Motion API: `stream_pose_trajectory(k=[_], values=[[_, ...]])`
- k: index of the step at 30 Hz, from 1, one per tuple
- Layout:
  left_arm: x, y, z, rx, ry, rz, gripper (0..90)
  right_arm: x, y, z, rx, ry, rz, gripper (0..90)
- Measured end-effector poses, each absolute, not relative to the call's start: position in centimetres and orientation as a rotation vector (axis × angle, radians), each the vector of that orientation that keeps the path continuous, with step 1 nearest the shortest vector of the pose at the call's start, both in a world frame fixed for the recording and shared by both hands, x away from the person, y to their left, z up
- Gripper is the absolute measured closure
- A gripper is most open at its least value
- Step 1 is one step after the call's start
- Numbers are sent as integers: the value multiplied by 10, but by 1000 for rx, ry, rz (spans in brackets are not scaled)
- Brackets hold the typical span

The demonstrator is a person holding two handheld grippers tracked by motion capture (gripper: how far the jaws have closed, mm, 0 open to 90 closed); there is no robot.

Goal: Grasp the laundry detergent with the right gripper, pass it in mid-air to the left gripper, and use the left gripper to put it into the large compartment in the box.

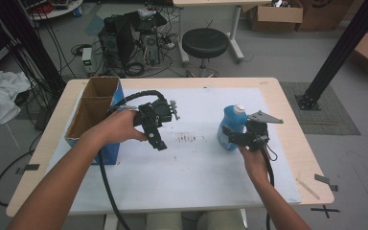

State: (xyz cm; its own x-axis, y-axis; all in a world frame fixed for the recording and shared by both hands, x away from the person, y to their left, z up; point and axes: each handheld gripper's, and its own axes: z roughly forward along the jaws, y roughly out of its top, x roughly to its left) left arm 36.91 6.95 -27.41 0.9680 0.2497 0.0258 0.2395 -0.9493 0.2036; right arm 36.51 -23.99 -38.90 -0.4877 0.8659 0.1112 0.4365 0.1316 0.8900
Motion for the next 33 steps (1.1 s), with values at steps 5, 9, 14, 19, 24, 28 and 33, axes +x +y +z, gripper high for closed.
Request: stream_pose_trajectory(k=[5,9,14,19,24,28,33], values=[[369,70,-274,2918,365,74,200,366,-240,-390,1254,1973,1318,174],[369,70,-274,2920,365,74,201,367,-240,-391,1249,1967,1320,187],[368,70,-274,2915,372,77,202,366,-239,-390,1238,1959,1333,223],[368,71,-274,2920,367,76,203,366,-239,-391,1238,1961,1335,244],[368,70,-274,2922,362,70,204,366,-238,-391,1235,1958,1338,259],[368,70,-274,2922,360,70,205,366,-238,-391,1233,1957,1338,272],[368,70,-274,2923,361,67,205,365,-238,-390,1223,1957,1329,296]])
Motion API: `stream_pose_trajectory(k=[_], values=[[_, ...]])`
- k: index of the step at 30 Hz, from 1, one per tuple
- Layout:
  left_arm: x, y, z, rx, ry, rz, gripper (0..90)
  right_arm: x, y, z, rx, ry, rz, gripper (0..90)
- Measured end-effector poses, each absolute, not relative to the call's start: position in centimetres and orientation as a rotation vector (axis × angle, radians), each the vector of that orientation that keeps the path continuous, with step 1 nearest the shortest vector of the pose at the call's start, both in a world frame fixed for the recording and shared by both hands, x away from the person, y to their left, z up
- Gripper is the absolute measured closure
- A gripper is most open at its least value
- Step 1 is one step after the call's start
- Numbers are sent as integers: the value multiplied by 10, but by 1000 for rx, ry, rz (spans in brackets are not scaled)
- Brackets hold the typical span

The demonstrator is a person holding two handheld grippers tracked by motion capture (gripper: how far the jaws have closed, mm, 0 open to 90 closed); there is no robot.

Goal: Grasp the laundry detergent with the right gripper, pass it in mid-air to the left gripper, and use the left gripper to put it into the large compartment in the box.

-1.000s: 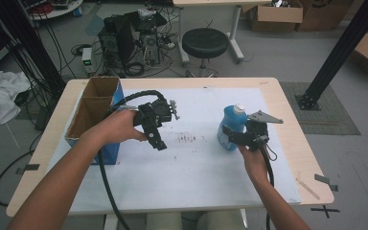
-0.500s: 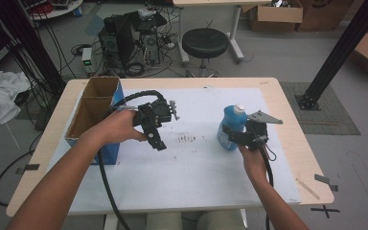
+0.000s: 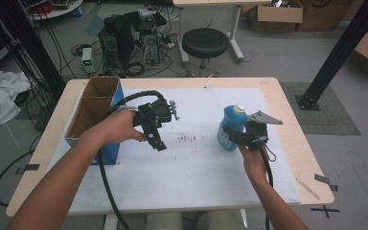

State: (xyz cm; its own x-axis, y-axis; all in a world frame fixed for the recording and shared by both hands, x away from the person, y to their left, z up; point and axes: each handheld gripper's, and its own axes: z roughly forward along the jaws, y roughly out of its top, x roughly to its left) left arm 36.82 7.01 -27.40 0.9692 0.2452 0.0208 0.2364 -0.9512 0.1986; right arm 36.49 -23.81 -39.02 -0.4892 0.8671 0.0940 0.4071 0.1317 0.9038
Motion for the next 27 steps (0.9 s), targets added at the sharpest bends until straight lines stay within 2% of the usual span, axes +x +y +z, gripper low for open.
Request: stream_pose_trajectory(k=[10,17,27], values=[[368,70,-274,2923,364,63,206,365,-237,-390,1205,1957,1322,332],[368,70,-274,2916,370,64,206,363,-238,-389,1175,1940,1305,408],[369,69,-274,2925,361,63,206,359,-235,-388,1117,1936,1256,436]])
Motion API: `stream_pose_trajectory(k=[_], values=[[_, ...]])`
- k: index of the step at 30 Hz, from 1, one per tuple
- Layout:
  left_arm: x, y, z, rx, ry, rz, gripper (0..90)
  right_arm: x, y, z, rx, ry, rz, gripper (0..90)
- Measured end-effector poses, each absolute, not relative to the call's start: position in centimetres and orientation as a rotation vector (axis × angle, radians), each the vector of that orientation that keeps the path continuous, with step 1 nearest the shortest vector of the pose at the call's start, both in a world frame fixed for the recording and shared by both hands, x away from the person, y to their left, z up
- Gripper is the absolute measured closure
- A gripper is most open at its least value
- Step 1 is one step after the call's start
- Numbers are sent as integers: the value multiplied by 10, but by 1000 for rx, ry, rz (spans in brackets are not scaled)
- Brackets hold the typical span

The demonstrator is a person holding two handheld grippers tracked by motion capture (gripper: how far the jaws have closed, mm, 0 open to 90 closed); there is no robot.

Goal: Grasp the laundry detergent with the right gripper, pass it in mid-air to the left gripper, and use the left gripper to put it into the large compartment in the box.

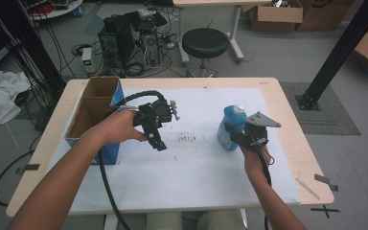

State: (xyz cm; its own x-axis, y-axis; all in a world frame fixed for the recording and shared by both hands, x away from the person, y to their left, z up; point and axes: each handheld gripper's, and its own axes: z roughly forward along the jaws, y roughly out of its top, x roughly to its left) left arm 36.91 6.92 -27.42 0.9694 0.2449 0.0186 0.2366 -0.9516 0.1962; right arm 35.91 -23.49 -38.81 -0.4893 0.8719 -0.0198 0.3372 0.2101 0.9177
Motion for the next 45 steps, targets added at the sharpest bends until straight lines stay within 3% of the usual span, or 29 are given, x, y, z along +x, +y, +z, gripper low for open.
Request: stream_pose_trajectory(k=[23,45], values=[[367,69,-270,2903,367,60,204,353,-259,-352,897,2186,1416,442],[363,66,-255,2879,325,64,197,354,-266,-338,369,2507,1598,443]])
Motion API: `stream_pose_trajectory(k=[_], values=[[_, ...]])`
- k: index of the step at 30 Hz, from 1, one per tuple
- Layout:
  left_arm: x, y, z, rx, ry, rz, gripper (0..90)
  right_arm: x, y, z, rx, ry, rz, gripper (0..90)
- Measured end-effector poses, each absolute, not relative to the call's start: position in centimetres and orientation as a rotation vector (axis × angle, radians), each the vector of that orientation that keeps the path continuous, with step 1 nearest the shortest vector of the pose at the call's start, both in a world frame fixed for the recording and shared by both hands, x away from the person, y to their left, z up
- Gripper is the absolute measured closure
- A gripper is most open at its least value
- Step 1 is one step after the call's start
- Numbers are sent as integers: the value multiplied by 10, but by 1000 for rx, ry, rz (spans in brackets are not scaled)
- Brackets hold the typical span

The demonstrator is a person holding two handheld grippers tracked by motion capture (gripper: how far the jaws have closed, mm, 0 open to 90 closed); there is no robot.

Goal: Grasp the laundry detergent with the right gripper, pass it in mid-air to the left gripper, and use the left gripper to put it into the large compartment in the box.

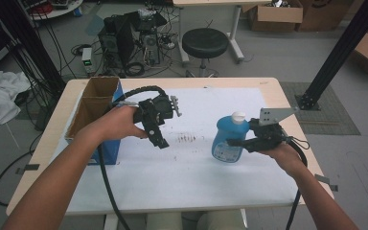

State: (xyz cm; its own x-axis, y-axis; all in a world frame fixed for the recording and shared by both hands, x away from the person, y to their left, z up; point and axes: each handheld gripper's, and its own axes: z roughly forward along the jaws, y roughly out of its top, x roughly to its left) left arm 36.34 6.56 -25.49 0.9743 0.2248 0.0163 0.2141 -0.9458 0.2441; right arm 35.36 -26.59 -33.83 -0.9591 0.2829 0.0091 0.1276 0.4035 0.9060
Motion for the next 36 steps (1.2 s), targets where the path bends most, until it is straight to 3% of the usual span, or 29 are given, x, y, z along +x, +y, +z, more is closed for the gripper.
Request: stream_pose_trajectory(k=[13,36], values=[[358,59,-247,2884,255,56,198,352,-254,-333,82,2619,1661,444],[353,42,-234,2910,193,38,198,355,-222,-336,-72,2693,1631,443]])
